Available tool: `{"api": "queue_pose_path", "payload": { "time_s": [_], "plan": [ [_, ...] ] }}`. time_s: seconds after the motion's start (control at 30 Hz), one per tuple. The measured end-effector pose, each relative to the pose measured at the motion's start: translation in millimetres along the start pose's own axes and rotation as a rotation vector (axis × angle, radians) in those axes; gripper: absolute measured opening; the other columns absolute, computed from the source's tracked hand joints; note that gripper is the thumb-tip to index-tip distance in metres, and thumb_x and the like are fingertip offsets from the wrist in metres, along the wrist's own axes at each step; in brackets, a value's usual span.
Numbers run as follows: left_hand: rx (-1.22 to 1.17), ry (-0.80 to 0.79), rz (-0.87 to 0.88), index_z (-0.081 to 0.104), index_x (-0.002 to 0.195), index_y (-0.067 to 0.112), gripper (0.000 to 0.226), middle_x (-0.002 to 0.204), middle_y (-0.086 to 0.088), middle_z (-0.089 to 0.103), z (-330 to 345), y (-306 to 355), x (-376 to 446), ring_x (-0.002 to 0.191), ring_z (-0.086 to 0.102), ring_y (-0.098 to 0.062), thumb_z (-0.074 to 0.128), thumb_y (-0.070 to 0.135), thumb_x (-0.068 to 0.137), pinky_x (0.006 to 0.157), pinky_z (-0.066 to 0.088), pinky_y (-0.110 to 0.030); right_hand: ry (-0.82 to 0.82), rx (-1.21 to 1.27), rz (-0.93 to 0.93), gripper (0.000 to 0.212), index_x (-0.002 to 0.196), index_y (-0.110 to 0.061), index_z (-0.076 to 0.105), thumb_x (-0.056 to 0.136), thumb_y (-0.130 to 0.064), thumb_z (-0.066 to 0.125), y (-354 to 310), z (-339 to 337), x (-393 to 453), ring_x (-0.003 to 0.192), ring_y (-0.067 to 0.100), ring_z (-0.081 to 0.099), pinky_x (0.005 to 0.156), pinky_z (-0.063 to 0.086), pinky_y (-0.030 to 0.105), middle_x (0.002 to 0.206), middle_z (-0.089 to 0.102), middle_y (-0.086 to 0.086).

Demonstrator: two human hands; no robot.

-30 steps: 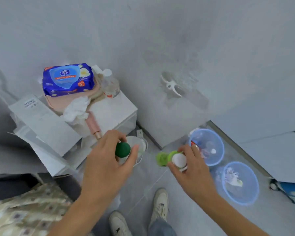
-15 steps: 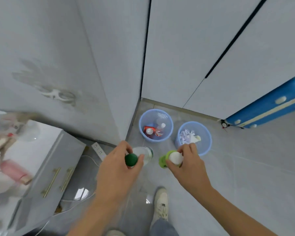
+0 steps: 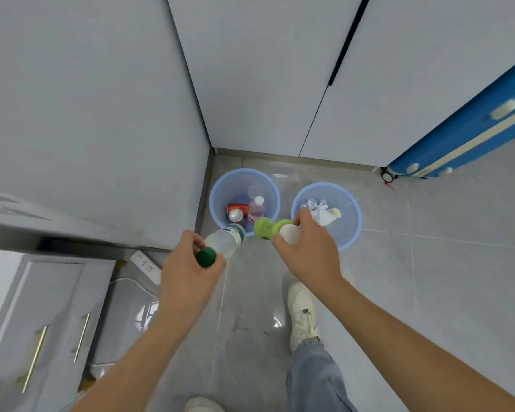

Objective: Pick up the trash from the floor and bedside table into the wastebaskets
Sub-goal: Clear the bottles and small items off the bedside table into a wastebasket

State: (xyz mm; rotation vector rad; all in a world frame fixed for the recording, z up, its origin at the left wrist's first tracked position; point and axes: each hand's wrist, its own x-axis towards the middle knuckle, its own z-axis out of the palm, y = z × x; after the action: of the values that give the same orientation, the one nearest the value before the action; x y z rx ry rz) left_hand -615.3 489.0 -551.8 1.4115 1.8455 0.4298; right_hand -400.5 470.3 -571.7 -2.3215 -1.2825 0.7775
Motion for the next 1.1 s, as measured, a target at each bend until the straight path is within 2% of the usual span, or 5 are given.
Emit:
{"api": "queue_pose_path", "payload": {
  "time_s": [0.43, 0.73, 0.83, 0.93, 1.1],
  "plan": [
    [0.003, 0.053, -0.187, 0.041, 0.079, 0.026, 0.039, 0.071, 0.003, 0.056, 136, -33, 141, 0.065, 0.055, -0.025, 0.079, 0.033, 0.08, 0.059, 0.047, -0.039, -0.152, -0.118, -0.216, 0.031, 0.093, -0.026, 0.037, 0.086, -0.042, 0.064, 11, 118, 209, 0.081, 0.029, 0.061, 0.062, 0.046, 0.036, 0.091, 0.065, 0.002],
    [0.075, -0.023, -0.266, 0.04, 0.085, 0.028, 0.036, 0.079, 0.003, 0.062, 204, -59, 166, 0.073, 0.063, -0.02, 0.074, 0.042, 0.087, 0.066, 0.055, -0.039, -0.379, -0.168, -0.125, 0.033, 0.1, -0.024, 0.044, 0.086, -0.047, 0.063, 34, 178, 264, 0.086, 0.028, 0.063, 0.068, 0.048, 0.037, 0.094, 0.065, 0.003],
    [0.06, -0.051, -0.278, 0.047, 0.106, 0.03, 0.038, 0.099, 0.002, 0.066, 211, -63, 169, 0.091, 0.066, -0.021, 0.076, 0.043, 0.086, 0.076, 0.056, -0.038, -0.499, -0.188, -0.127, 0.028, 0.102, -0.031, 0.04, 0.09, -0.044, 0.061, 32, 183, 266, 0.089, 0.026, 0.065, 0.076, 0.054, 0.039, 0.097, 0.07, 0.004],
    [0.028, -0.071, -0.26, 0.046, 0.127, 0.034, 0.051, 0.113, 0.005, 0.065, 200, -57, 156, 0.102, 0.066, -0.018, 0.071, 0.052, 0.087, 0.084, 0.057, -0.038, -0.516, -0.206, -0.2, 0.016, 0.103, -0.026, 0.048, 0.096, -0.038, 0.056, 24, 173, 247, 0.082, 0.021, 0.064, 0.063, 0.045, 0.03, 0.093, 0.069, 0.003],
    [-0.038, -0.002, -0.265, 0.047, 0.121, 0.037, 0.033, 0.107, 0.01, 0.058, 125, -27, 98, 0.093, 0.064, -0.012, 0.06, 0.048, 0.093, 0.083, 0.055, -0.032, -0.501, -0.128, -0.392, 0.005, 0.094, -0.025, 0.056, 0.097, -0.023, 0.058, -20, 140, 175, 0.069, 0.006, 0.057, 0.058, 0.039, 0.024, 0.078, 0.058, -0.01]
  ]
}}
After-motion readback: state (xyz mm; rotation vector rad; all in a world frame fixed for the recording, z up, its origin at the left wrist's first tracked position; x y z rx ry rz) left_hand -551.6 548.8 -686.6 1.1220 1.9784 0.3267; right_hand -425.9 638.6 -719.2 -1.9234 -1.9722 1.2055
